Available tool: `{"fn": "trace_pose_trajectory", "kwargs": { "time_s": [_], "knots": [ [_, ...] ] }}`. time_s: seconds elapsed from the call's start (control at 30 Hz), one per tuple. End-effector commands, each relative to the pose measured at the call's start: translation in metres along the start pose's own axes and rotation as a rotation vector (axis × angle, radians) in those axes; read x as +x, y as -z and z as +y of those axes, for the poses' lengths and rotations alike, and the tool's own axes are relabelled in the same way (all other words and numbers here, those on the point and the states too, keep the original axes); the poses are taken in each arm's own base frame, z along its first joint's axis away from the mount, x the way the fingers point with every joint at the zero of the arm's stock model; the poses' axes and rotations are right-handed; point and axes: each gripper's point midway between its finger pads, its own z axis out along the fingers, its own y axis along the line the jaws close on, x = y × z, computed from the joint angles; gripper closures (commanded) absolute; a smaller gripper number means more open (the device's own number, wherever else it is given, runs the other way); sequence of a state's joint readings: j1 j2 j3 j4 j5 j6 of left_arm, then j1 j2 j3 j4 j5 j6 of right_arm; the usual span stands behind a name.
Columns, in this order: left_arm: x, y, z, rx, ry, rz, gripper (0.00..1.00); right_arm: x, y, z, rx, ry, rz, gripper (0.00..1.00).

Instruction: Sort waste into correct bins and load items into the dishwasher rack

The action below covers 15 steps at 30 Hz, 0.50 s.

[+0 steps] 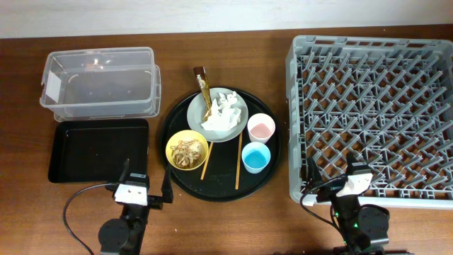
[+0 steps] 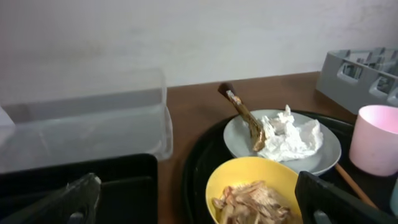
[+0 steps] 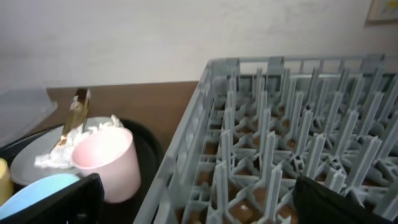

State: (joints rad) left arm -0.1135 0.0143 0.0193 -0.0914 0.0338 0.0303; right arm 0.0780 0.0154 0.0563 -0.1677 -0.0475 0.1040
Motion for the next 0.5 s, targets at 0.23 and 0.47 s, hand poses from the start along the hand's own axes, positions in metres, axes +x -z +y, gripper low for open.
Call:
{"fn": "trace_pose_trajectory", "kwargs": {
  "time_s": [0.23, 0.47],
  "knots": [
    [-0.03, -0.012, 0.003, -0.006, 0.066, 0.34, 0.0, -0.049, 0.018, 0.008, 0.02, -0.034, 0.338, 0.02],
    [-0.039, -0.038, -0.007, 0.056, 0.103, 0.771, 0.0, -0.051, 0.003, 0.007, 0.052, -0.043, 0.611, 0.02]
  ]
}}
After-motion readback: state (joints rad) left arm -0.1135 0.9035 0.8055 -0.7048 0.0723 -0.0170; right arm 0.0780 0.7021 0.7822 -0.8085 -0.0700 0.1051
